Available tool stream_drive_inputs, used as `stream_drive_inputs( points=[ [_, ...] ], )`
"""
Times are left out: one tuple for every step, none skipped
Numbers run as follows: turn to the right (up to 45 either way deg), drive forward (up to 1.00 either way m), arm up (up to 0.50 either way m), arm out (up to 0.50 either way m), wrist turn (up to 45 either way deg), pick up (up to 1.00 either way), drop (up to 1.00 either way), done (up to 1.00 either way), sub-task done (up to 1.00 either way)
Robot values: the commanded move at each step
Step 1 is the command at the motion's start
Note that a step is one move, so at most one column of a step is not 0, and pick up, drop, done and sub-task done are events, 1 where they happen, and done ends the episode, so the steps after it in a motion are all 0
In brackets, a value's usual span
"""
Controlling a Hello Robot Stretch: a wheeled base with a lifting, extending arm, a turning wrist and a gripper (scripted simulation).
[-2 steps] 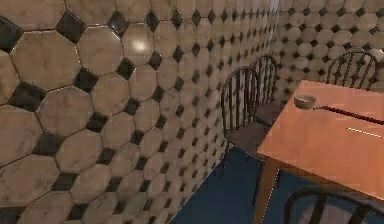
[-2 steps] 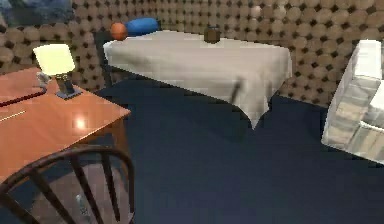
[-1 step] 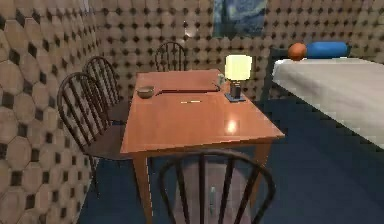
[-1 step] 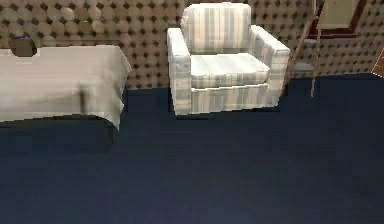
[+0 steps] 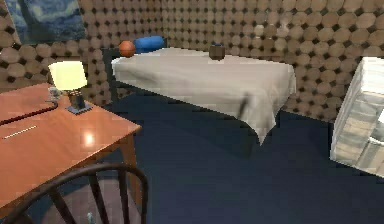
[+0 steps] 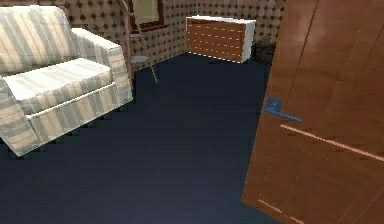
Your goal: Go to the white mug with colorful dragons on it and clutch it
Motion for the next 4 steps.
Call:
stream_drive_inputs(
  points=[
    [6.0,0.00,0.00,0.00,0.0,0.00,0.00,0.00,0.00],
    [0.0,0.55,0.00,0.00,0.0,0.00,0.00,0.00,0.00],
    [-21.0,0.00,0.00,0.00,0.0,0.00,0.00,0.00,0.00],
    [0.0,0.75,0.00,0.00,0.0,0.00,0.00,0.00,0.00]
  ],
)
